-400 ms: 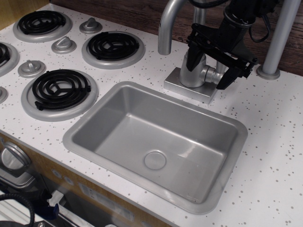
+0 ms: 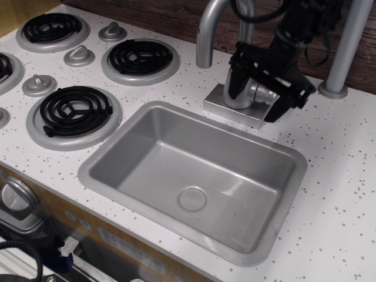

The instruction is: Lever vertical to front

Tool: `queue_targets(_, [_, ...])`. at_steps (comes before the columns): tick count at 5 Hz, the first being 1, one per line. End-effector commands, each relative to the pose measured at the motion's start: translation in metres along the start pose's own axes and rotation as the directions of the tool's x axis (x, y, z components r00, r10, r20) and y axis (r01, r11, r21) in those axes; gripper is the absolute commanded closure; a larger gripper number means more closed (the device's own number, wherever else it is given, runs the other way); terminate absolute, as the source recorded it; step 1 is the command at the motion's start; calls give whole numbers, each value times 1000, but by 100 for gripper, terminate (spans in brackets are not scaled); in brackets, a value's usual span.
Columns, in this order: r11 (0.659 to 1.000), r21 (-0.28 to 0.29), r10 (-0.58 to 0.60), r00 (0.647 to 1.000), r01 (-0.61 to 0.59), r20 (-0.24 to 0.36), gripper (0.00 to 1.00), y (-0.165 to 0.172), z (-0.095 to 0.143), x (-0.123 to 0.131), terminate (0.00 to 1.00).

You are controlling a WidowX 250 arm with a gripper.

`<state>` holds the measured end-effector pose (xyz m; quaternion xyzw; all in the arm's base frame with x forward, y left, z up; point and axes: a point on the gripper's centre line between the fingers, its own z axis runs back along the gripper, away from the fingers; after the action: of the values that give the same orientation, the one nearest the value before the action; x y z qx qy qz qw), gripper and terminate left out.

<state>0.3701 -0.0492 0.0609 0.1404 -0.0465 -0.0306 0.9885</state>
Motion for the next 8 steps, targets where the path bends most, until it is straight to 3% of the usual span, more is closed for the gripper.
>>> queue_targets(1, [999, 33, -37, 989, 33, 141, 0, -3, 36, 19, 0])
queue_targets(2, [996, 51, -78, 981, 70, 180, 0, -7, 42, 34, 0])
queue_targets(3, [993, 54, -111, 978, 103, 175, 0, -7, 48, 47, 0])
queue_targets(6, [986, 36, -168, 967, 164, 194, 0, 3, 35, 68, 0])
queue_targets(7, [987, 19, -160, 967, 159, 199, 100, 4, 28, 71, 0])
queue_targets(8, [988, 32, -153, 970, 150, 188, 100, 3, 31, 66, 0])
